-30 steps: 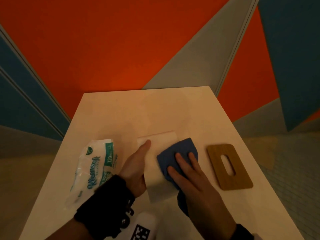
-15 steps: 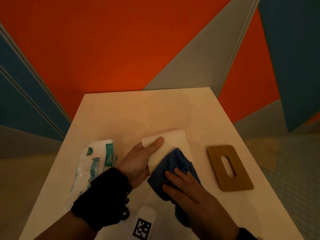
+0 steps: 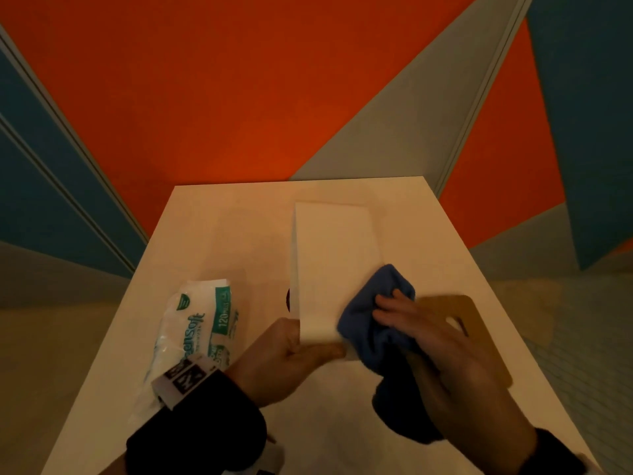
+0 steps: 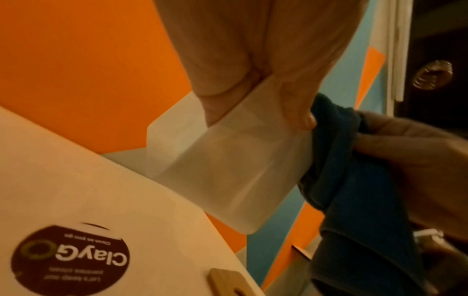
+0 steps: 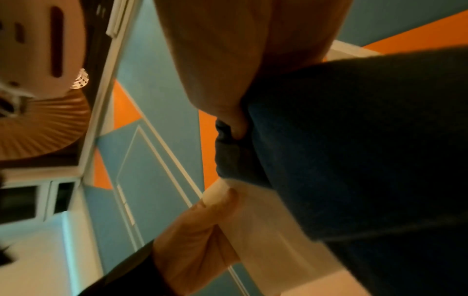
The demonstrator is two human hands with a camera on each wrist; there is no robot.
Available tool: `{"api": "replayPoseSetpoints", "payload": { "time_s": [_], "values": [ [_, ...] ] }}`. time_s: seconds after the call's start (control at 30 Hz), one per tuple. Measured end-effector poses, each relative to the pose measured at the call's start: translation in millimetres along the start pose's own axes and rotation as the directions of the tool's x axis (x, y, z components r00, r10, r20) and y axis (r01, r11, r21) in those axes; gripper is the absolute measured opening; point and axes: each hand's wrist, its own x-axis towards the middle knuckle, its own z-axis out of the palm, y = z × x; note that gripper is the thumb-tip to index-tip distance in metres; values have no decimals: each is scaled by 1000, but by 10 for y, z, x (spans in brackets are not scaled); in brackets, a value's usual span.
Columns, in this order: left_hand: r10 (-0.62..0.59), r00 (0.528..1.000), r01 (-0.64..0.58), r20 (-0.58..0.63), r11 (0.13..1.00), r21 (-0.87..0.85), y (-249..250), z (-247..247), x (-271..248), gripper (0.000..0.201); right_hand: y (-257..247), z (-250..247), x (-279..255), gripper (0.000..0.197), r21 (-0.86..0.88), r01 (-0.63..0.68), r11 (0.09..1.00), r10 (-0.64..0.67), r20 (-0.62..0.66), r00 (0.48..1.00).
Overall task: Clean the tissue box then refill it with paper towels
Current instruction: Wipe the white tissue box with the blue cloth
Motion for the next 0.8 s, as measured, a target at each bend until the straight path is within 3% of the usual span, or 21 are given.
{"api": "replayPoseSetpoints", "payload": {
  "time_s": [0.1,0.2,0.3,0.37,0.43,0.5,0.57,0.67,0.73,0.8],
  "values": [
    [59,998,-63,33,991,122,-24,-20,-36,24,-59,32,-53,39,-118,89,989,-73,130,989],
    [80,995,-90,52,972,216,-57,-5,-65,39,-39,33,7,40,-123,116,986,-88,211,974],
    [80,993,-103,86,949,297,-79,13,-85,41,81,20,133,33,-3,57,998,-56,149,987],
    [65,991,-101,121,941,324,-140,16,-95,37,187,21,244,37,79,-39,996,31,93,995],
    [29,990,-77,140,932,354,-213,9,-104,43,248,74,316,41,88,-105,991,103,22,994],
    [-4,991,-43,134,936,350,-262,-6,-117,45,187,175,312,41,58,-136,989,134,36,990],
    [-8,991,-41,136,936,350,-276,-20,-127,45,55,300,186,37,-39,-63,997,66,86,994],
    [-13,984,-51,179,937,346,-299,11,-161,45,-51,390,-14,48,-225,90,970,-37,230,973],
    [-45,977,-30,207,939,344,-274,50,-182,31,7,365,34,45,-108,42,993,-12,264,965],
    [-23,969,-68,247,934,351,-240,81,-174,31,139,340,163,38,-3,-29,1000,29,224,974]
  ]
}}
